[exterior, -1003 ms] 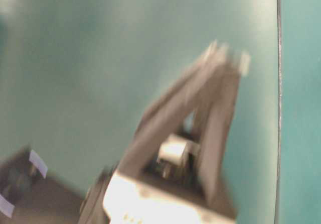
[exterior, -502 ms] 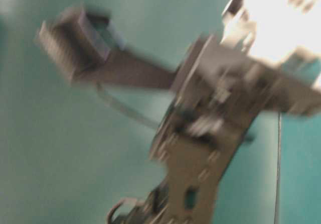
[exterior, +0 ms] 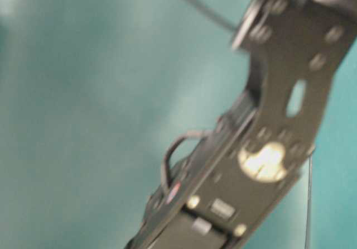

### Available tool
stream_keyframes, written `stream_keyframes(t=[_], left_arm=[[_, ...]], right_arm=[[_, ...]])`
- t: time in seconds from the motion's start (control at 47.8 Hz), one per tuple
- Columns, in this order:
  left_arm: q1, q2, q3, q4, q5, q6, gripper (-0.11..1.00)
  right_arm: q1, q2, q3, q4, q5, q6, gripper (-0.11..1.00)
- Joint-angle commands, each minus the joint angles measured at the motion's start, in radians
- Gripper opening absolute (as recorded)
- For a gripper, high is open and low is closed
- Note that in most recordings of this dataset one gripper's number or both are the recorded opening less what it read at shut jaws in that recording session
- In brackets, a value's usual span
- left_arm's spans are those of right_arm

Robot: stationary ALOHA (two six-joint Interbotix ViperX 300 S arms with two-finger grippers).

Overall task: Move the cup toward the block with left arm.
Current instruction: 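Lower the left gripper around the orange cup and close on it, then lift the orange cup and carry it up toward the orange cube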

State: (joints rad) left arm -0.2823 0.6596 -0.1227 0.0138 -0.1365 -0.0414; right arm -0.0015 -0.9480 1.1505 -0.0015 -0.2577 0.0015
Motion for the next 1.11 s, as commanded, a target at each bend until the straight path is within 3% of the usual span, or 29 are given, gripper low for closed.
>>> stream_keyframes(t=[0.0,0.397,0.773,0.982,1.087], left_arm=[[0.000,0.003,-0.063,0.000,0.014,0.002,0.84],[0.026,0.107,-0.166,-0.003,0.023,0.000,0.84],[0.015,0.216,-0.337,-0.003,0.034,-0.002,0.84],[0.005,0.229,-0.360,-0.003,0.034,0.000,0.83],[0.005,0.227,-0.359,-0.003,0.034,0.002,0.76]], right_arm=[[0.000,0.006,-0.020,-0.002,-0.005,0.000,0.00],[-0.002,0.012,-0.018,-0.002,-0.003,-0.002,0.00],[-0.002,0.020,-0.017,-0.002,-0.003,0.002,0.00],[0.000,0.020,-0.017,-0.002,0.002,0.002,0.00],[0.000,0.020,-0.017,-0.002,0.014,0.002,0.00]])
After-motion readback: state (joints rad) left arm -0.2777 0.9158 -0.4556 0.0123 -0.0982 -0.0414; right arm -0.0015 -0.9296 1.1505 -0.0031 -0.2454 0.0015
